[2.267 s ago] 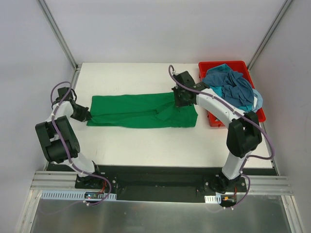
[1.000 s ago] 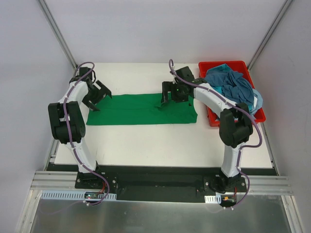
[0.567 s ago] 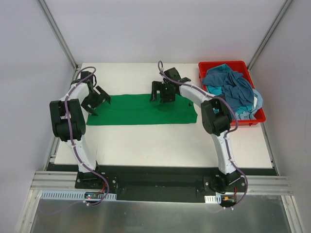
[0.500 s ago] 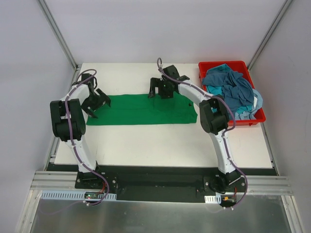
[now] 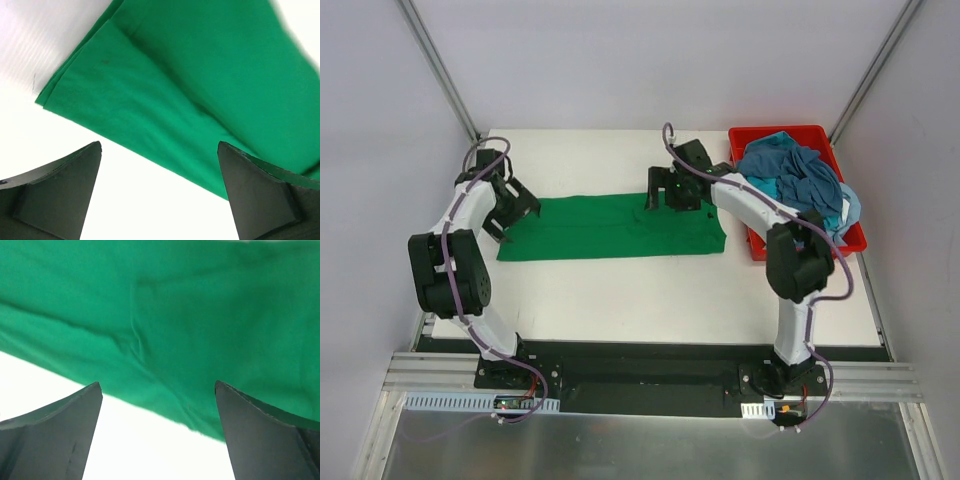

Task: Fold and stack the t-shirts
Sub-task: Rotate the tshirt 70 degrees

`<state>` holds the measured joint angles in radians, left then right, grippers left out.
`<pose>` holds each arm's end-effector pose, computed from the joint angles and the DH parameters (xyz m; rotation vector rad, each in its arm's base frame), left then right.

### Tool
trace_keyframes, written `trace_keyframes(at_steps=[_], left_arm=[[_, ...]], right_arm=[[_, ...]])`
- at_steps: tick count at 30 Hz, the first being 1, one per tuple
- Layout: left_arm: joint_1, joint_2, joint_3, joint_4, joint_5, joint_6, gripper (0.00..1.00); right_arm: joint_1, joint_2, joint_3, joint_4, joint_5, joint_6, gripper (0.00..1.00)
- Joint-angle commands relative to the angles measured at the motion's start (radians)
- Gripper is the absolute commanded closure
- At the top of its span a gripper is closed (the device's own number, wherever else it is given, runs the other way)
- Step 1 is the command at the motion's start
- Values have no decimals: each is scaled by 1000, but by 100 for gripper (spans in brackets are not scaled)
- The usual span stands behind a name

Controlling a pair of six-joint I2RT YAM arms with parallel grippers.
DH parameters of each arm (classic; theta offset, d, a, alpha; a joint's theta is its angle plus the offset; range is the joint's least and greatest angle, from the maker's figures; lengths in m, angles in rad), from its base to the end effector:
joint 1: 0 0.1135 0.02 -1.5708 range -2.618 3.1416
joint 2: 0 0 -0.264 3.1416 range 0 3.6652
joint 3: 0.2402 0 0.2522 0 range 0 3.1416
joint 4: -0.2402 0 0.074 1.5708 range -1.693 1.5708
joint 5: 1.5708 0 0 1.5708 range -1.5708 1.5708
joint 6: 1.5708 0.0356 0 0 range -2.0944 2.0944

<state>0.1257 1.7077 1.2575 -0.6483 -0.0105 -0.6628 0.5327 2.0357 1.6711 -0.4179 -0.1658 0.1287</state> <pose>0.3497 0.0446 0.2249 -1.0322 2.4723 -0.1575 0.3984 0.2417 0.2413 -0.5624 2.3329 0.5124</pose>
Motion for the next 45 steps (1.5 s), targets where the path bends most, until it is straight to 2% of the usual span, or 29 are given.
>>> trace_keyframes(at_steps=[1, 4, 8, 12, 15, 17, 18, 20, 21, 24, 25, 26, 28, 30, 33, 36, 39, 41, 45], left_arm=[[-1, 4, 150, -1, 9, 3, 1], [-1, 157, 279, -1, 153, 25, 1], [-8, 279, 356, -1, 149, 12, 1], [-18, 326, 338, 1, 164, 14, 1], [-26, 300, 229, 10, 178, -10, 1], [-46, 253, 127, 15, 201, -18, 1], [-58, 212, 29, 16, 207, -50, 1], [-98, 114, -123, 41, 242, -92, 1], [-122, 54, -198, 50, 250, -119, 1], [-330, -106, -344, 58, 300, -233, 1], [-397, -143, -348, 56, 299, -268, 1], [-472, -176, -336, 62, 297, -306, 1], [-572, -201, -247, 64, 281, -305, 1], [-618, -204, -158, 62, 284, -273, 1], [-627, -233, -125, 55, 281, -235, 1], [-626, -301, -159, 18, 192, -190, 1], [-620, -380, -187, -107, -10, -184, 1], [-582, -439, -233, -158, -89, -192, 1], [-387, -529, -393, -152, -23, -175, 1]], right_arm=[[4, -172, -187, -2, 54, 49, 4], [1, -158, -249, -1, 25, 89, 4], [-11, -106, -245, -1, 9, 104, 4], [-54, -14, -150, -71, -44, 72, 4], [-94, 85, -53, -111, -66, 49, 4], [-123, 173, 68, -156, -115, 34, 4], [-140, 222, 135, -177, -144, 17, 4], [-163, 363, 336, -225, -178, 3, 4], [-172, 435, 490, -246, -213, 12, 4], [-189, 645, 885, -291, -256, 45, 4], [-192, 670, 926, -227, -265, 49, 4], [-195, 663, 909, -153, -262, 75, 4], [-195, 591, 764, 93, -290, 132, 4], [-195, 514, 720, 201, -276, 129, 4], [-186, 469, 847, 56, -244, 2, 4], [-177, 350, 782, -83, -261, -118, 4], [-140, 151, 565, -163, -201, -259, 4], [-97, 36, 416, -203, -141, -333, 4], [68, -223, -19, -141, -77, -382, 4]])
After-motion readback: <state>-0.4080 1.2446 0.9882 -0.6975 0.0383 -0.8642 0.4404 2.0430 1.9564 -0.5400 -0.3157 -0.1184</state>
